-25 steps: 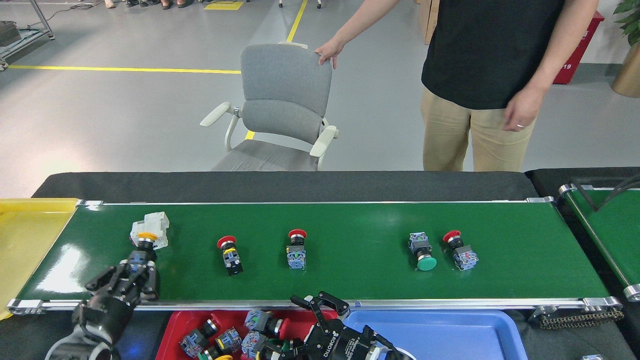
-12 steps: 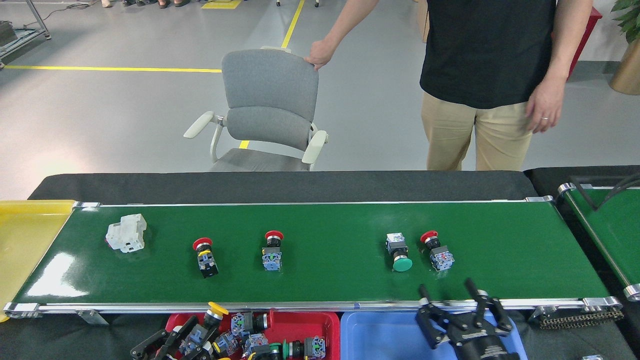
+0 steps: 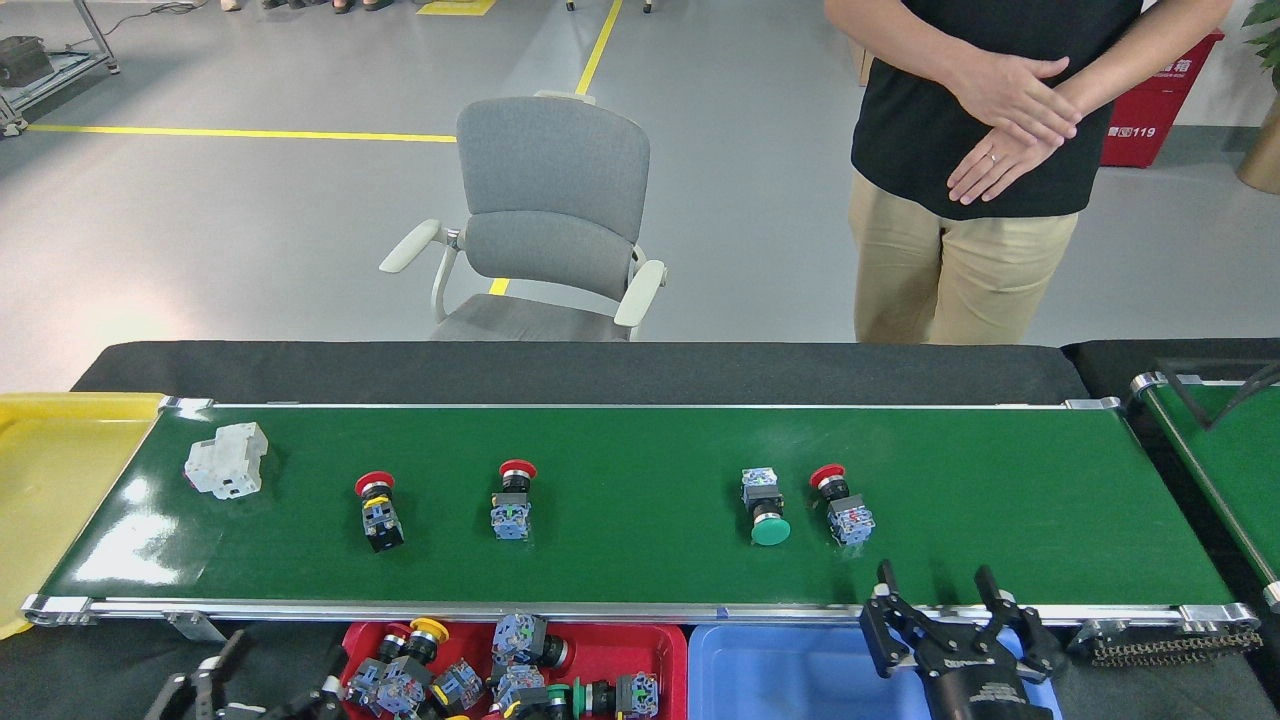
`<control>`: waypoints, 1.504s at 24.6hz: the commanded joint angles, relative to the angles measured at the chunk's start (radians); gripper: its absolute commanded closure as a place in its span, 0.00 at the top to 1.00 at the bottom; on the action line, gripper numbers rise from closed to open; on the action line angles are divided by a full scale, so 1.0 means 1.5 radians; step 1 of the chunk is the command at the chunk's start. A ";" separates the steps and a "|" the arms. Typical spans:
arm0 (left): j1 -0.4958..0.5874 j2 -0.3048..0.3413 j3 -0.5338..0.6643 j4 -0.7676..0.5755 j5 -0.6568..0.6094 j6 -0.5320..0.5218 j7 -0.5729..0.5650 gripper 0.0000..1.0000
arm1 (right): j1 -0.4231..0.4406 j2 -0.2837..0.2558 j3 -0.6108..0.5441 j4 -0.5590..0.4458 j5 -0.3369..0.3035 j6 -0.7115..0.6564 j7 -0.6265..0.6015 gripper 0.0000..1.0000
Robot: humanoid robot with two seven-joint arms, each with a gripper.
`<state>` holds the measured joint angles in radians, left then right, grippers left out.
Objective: Pick switch part from conveyor to tray
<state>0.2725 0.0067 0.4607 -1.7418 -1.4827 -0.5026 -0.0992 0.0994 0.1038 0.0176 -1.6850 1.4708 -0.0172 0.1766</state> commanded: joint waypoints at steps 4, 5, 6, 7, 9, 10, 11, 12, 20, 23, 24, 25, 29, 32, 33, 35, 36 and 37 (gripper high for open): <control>-0.010 0.009 -0.002 -0.008 -0.002 -0.037 0.003 1.00 | -0.054 0.003 0.056 0.046 0.033 0.012 0.046 0.99; -0.017 0.009 -0.006 -0.006 -0.006 -0.040 0.001 1.00 | -0.072 0.003 0.065 0.068 0.036 0.027 0.046 0.99; -0.028 0.011 -0.017 -0.003 -0.015 -0.038 0.001 1.00 | -0.092 0.002 0.078 0.085 0.036 0.040 0.046 0.99; -0.044 0.013 -0.033 0.003 -0.027 -0.036 0.000 1.00 | -0.112 0.001 0.092 0.107 0.035 0.051 0.046 0.99; -0.076 0.014 -0.053 0.021 -0.040 -0.034 -0.028 1.00 | -0.159 0.003 0.111 0.154 0.035 0.084 0.046 0.99; -0.097 0.017 -0.055 0.035 -0.040 -0.034 -0.050 1.00 | -0.179 0.002 0.121 0.177 0.035 0.097 0.046 0.99; -0.114 0.019 -0.056 0.048 -0.040 -0.034 -0.066 1.00 | -0.193 0.002 0.131 0.196 0.035 0.105 0.046 0.97; -0.136 0.021 -0.056 0.067 -0.040 -0.033 -0.081 1.00 | -0.210 0.001 0.146 0.220 0.035 0.111 0.046 0.93; -0.262 0.091 -0.057 0.239 -0.040 0.026 -0.086 1.00 | -0.240 -0.002 0.186 0.259 0.027 0.106 0.038 0.12; -0.297 0.109 -0.056 0.289 -0.040 0.036 -0.086 1.00 | -0.239 -0.002 0.213 0.252 0.027 0.101 0.018 0.10; -0.311 0.114 -0.057 0.312 -0.040 0.052 -0.086 1.00 | -0.239 -0.004 0.227 0.245 0.027 0.091 -0.002 0.09; -0.324 0.117 -0.057 0.336 -0.040 0.069 -0.086 1.00 | -0.235 -0.005 0.242 0.233 0.027 0.067 -0.026 0.09; -0.359 0.122 -0.070 0.387 -0.039 0.079 -0.086 0.98 | -0.219 -0.007 0.295 0.171 0.027 -0.069 -0.043 0.10; -0.366 0.134 -0.069 0.409 -0.034 0.076 -0.086 0.53 | -0.201 -0.004 0.340 0.132 0.028 -0.186 -0.055 0.38; -0.366 0.135 -0.070 0.409 -0.033 0.070 -0.085 0.29 | -0.197 -0.004 0.364 0.132 0.028 -0.199 -0.059 0.88; -0.365 0.133 -0.071 0.408 -0.015 0.066 -0.085 0.10 | -0.191 -0.007 0.403 0.132 0.028 -0.207 -0.079 1.00; -0.364 0.131 -0.071 0.404 0.002 0.066 -0.085 0.07 | -0.189 -0.006 0.414 0.132 0.028 -0.207 -0.086 1.00; -0.362 0.128 -0.074 0.402 0.012 0.065 -0.085 0.05 | -0.188 -0.006 0.417 0.132 0.028 -0.207 -0.086 1.00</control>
<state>-0.2598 0.1952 0.3513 -1.1233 -1.4786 -0.3989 -0.2321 -0.1741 0.0964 0.6378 -1.4704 1.5133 -0.3098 0.0676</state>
